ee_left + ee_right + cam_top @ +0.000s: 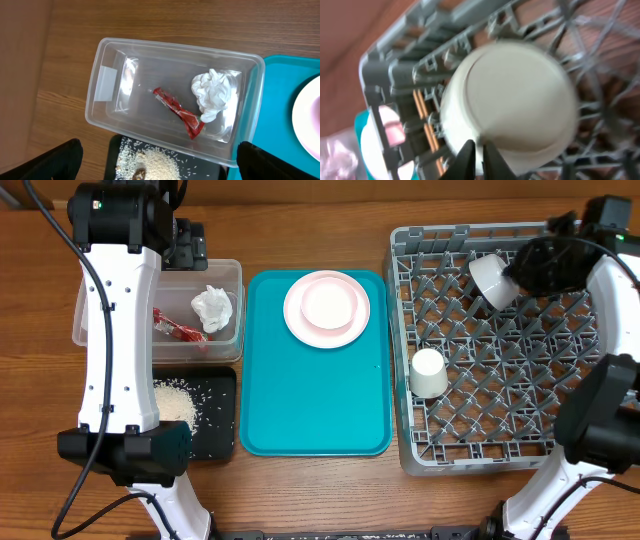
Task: Sort waste into correct bins and load items into the dishwasher
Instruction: 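Set the bowl upside down in the rack and open the right gripper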
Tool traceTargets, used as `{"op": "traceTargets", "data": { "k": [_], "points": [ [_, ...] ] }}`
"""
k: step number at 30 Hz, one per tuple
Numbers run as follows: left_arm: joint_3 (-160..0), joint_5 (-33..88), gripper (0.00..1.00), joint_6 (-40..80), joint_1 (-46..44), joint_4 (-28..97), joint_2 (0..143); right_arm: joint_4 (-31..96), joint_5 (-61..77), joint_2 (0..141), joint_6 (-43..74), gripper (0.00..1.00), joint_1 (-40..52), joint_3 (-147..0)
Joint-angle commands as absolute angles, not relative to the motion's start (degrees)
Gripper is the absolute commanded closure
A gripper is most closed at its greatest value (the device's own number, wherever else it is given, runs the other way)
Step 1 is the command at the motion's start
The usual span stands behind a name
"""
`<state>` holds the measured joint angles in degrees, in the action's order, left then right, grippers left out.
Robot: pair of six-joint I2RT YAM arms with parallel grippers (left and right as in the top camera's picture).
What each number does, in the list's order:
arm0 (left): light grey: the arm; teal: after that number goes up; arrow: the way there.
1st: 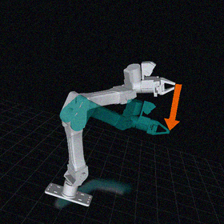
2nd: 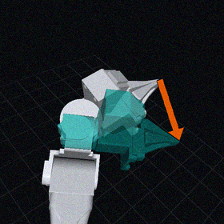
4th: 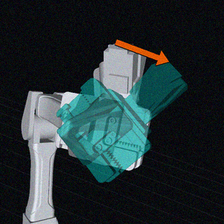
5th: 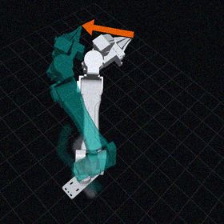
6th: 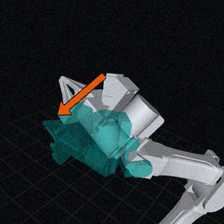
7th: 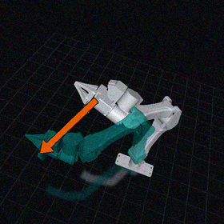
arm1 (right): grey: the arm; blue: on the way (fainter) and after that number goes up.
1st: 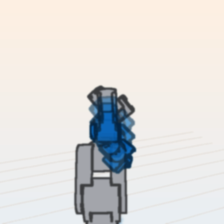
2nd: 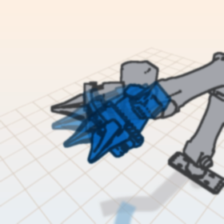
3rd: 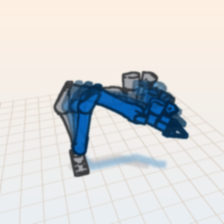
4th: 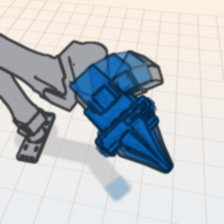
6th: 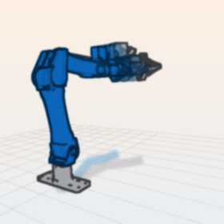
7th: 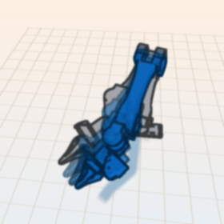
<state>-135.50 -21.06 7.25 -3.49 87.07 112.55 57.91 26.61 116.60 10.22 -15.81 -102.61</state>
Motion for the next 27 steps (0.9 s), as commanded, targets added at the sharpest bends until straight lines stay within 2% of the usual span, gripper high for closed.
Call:
{"op": "traceTargets", "data": {
  "k": [1,9,13,18,27],
  "points": [
    [-136.75,-21.10,0.00,6.42,-3.40,86.91,111.63,60.05,28.84,116.18,9.65,0.86,-14.46,-102.80],
    [-136.75,-21.12,0.00,6.42,-3.40,86.94,111.63,57.58,28.75,115.09,10.35,0.87,-14.35,-105.43],
    [-136.75,-21.10,0.00,6.42,-3.40,86.91,111.63,52.93,24.14,115.18,10.70,0.96,-14.74,-105.67],
    [-136.75,-21.10,0.00,6.42,-3.40,86.89,111.63,48.07,18.46,115.79,13.58,0.96,-14.17,-103.46],
    [-136.75,-21.10,0.00,6.42,-3.40,86.91,111.63,52.31,18.41,116.07,13.58,0.96,-13.52,-102.52]
  ]
}}
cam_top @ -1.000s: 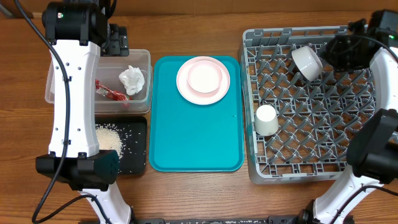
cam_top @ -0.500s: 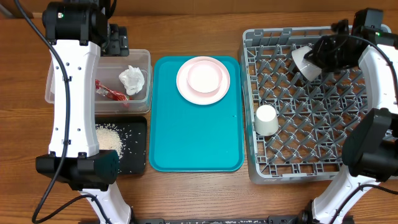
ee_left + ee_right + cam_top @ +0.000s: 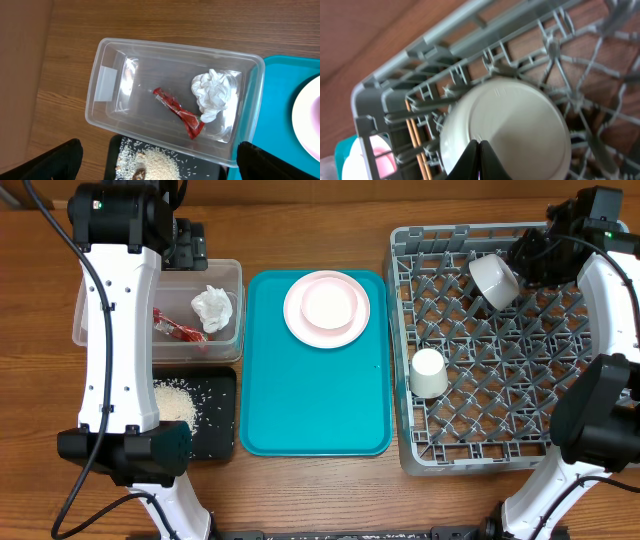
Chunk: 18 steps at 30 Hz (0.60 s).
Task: Sort waste into correct bins and load items into the dishwasher
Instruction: 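Set the bowl upside down in the rack and open the right gripper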
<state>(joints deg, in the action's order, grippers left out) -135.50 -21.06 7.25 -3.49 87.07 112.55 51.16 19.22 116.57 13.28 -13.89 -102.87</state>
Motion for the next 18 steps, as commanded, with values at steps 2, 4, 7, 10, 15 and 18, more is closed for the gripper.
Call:
{"op": "traceTargets", "data": {
  "k": [2,4,7,10,15,18],
  "points": [
    [-136.75,-21.10,0.00,6.42,-3.46,86.91,111.63,53.71,18.46,116.07,13.58,0.96,-13.52,-102.52],
    [-136.75,-21.10,0.00,6.42,-3.57,86.91,111.63,54.76,18.46,116.07,13.58,0.96,-13.52,-102.52],
    [-136.75,-21.10,0.00,6.42,-3.55,86.91,111.63,56.75,18.48,116.07,13.58,0.96,-13.45,-102.52],
    [-136.75,-21.12,0.00,6.42,-3.55,86.91,111.63,58.92,18.61,116.07,13.56,0.96,-13.45,-102.54],
    [-136.75,-21.10,0.00,6.42,-3.44,86.91,111.63,59.35,21.61,116.05,13.58,0.96,-13.56,-102.67],
    [-136.75,-21.10,0.00,6.42,-3.44,86.91,111.63,59.77,27.31,116.05,13.54,0.96,-13.56,-102.83]
  ]
}}
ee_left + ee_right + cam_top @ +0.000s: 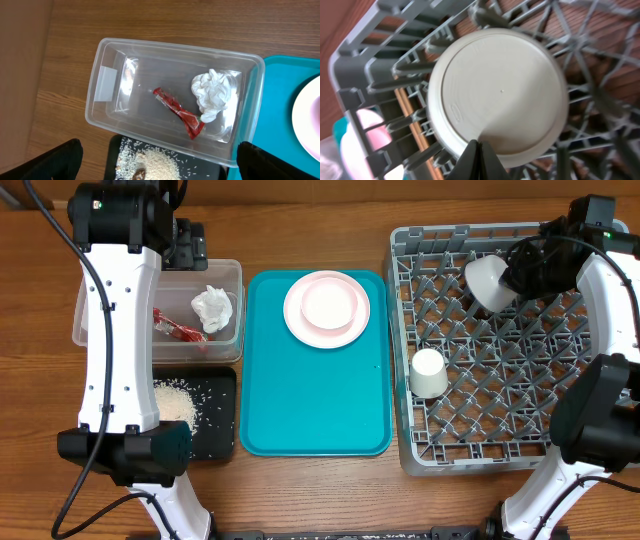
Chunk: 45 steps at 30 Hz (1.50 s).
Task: Sort waste into correct bins and load items into the dishwasher
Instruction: 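Set the bowl upside down in the rack and open the right gripper, then move the right gripper to the pink plate on the teal tray and grip its rim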
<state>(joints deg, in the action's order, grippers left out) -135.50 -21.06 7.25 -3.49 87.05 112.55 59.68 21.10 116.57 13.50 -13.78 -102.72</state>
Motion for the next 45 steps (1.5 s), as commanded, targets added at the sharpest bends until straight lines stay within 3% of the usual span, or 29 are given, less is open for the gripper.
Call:
{"op": "traceTargets", "data": {
  "k": [1,14,27,32,45],
  "points": [
    [-136.75,-21.10,0.00,6.42,-3.44,86.91,111.63,59.77,28.91,116.05,13.56,0.96,-13.56,-103.00],
    [-136.75,-21.10,0.00,6.42,-3.44,86.91,111.63,61.21,29.43,106.30,11.77,0.94,-7.18,-104.77],
    [-136.75,-21.10,0.00,6.42,-3.44,86.91,111.63,54.33,8.21,105.56,11.84,0.78,23.07,-104.22],
    [-136.75,-21.10,0.00,6.42,-3.44,86.91,111.63,49.21,1.02,106.24,11.86,0.66,34.41,-102.35],
    [-136.75,-21.10,0.00,6.42,-3.44,86.91,111.63,42.24,-7.07,114.50,12.01,0.50,39.42,-101.58]
  ]
}}
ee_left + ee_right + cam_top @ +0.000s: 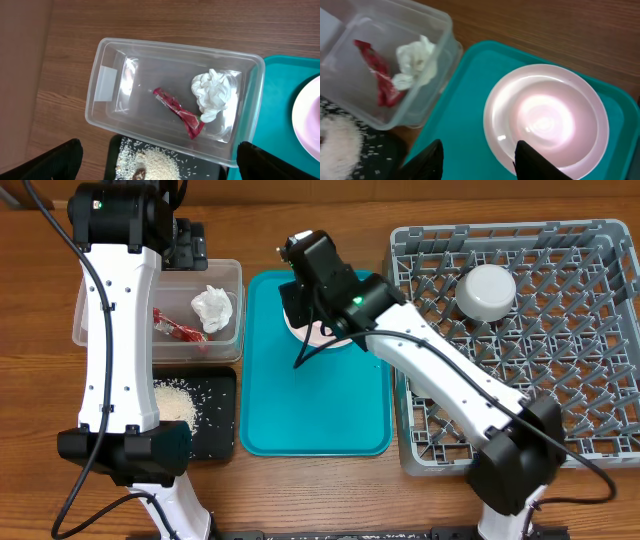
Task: Sort waste into correct bins and load items into the dishwasher
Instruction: 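Move the right gripper to the pink plate on the teal tray and grip its rim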
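Note:
A pink plate (545,120) with a pink bowl in it lies at the back of the teal tray (310,410). My right gripper (480,162) hangs open just above the plate's left rim, and its arm covers most of the plate in the overhead view. A white bowl (487,290) rests upside down in the grey dish rack (560,380). The clear bin (100,85) holds a crumpled white napkin (214,95) and a red wrapper (177,112). My left gripper (160,162) is open and empty, high over that bin.
A black tray (222,415) with spilled rice (175,400) sits in front of the clear bin. My right arm (440,380) stretches across the rack's left part and hides what stands there. Bare wooden table surrounds everything.
My right gripper was shut against the white bowl at the back of the rack. It is now open over the pink plate on the teal tray. The bowl lies upside down in the rack.
My right gripper held the white bowl tilted over the rack's back rows. Its shut tips then stayed against the bowl's bottom as the bowl turned more downward. Now the bowl sits inverted in the rack and the gripper is open over the plate. My left arm never moved.

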Tool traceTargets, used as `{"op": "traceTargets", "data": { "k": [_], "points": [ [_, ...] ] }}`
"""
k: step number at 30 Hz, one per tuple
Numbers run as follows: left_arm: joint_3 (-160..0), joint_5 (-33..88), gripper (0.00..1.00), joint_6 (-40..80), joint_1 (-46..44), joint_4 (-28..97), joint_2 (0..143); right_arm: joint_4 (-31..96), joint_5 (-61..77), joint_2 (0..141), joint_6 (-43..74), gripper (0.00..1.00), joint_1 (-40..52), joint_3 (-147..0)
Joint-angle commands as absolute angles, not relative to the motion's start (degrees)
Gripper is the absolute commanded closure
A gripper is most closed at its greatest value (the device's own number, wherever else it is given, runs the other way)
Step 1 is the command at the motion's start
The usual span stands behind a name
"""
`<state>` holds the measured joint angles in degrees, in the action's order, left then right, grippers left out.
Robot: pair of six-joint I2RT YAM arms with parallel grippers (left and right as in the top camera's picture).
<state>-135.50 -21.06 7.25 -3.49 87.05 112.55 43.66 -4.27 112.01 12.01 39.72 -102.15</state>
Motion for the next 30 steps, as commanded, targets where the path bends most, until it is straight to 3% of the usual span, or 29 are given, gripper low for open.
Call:
{"op": "traceTargets", "data": {
  "k": [1,15,30],
  "points": [
    [-136.75,-21.10,0.00,6.42,-3.44,86.91,111.63,41.34,-7.07,115.46,12.01,0.50,39.42,-101.58],
    [-136.75,-21.10,0.00,6.42,-3.44,86.91,111.63,34.22,-10.07,127.70,11.79,0.52,39.40,-101.58],
    [-136.75,-21.10,0.00,6.42,-3.44,86.91,111.63,35.00,-12.40,130.26,11.81,0.77,39.24,-101.58]
  ]
}}
